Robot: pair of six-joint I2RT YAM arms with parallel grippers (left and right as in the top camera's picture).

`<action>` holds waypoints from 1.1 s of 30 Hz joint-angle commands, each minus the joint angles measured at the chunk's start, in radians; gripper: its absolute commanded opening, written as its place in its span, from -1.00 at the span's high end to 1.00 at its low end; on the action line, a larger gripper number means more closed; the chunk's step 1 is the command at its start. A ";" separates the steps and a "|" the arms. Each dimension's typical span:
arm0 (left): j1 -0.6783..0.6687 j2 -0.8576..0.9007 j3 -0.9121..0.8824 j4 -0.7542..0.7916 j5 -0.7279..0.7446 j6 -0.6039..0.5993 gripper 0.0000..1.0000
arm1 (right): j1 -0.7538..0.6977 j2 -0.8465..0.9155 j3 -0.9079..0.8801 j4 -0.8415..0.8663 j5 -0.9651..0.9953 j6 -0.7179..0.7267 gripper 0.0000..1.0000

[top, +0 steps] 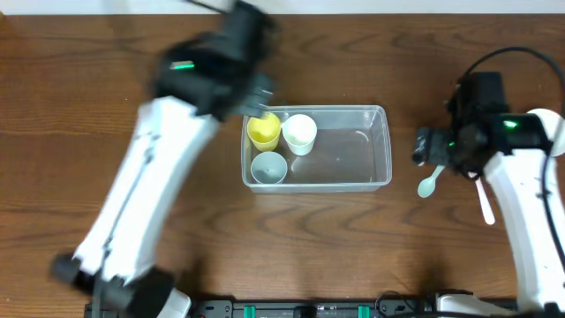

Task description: Pack container

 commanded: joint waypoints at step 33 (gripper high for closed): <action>0.345 -0.127 -0.460 0.109 0.225 -0.092 -0.52 | -0.220 0.730 0.303 0.263 0.006 -0.172 -0.27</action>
